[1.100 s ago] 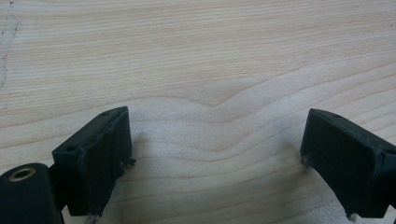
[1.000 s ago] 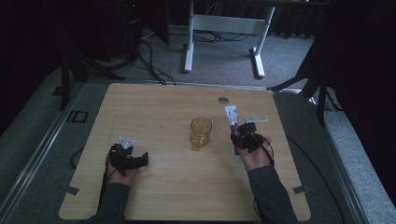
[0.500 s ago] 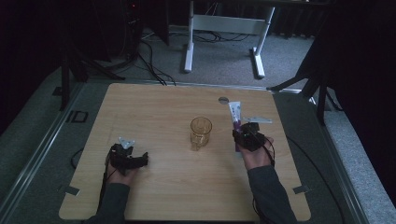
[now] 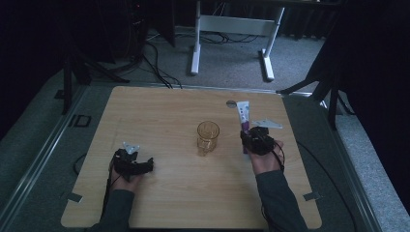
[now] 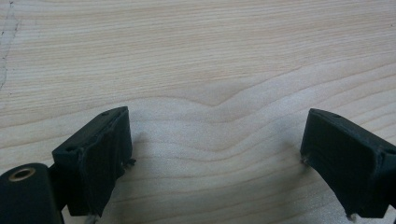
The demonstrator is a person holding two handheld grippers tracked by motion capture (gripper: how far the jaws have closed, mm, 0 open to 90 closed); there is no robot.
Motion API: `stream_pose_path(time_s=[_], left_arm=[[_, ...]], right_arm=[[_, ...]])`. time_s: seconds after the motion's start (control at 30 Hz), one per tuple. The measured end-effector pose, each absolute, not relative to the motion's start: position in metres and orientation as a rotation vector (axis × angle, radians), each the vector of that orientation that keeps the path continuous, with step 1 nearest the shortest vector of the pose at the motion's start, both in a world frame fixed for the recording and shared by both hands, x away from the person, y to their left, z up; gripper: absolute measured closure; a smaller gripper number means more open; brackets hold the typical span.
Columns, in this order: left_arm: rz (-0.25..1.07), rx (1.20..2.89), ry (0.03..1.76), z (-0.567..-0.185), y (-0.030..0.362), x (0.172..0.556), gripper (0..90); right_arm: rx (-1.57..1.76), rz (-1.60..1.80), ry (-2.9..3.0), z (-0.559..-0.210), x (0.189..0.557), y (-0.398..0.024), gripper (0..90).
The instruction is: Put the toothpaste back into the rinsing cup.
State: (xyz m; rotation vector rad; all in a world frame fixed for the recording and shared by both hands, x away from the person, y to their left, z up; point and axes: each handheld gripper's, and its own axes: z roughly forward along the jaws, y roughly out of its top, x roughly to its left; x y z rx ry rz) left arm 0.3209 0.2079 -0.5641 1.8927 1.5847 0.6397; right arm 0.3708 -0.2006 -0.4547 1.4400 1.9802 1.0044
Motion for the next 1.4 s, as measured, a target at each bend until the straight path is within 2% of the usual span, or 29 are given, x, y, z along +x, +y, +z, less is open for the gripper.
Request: stream_pose_path(time_s=[1.4], left_arm=[[0.639,1.891,1.585,-0.564,0.208,0.321,9.1]], right_arm=[[1.251,1.229,1.924,-0.449,0.375,-0.189,71.6]])
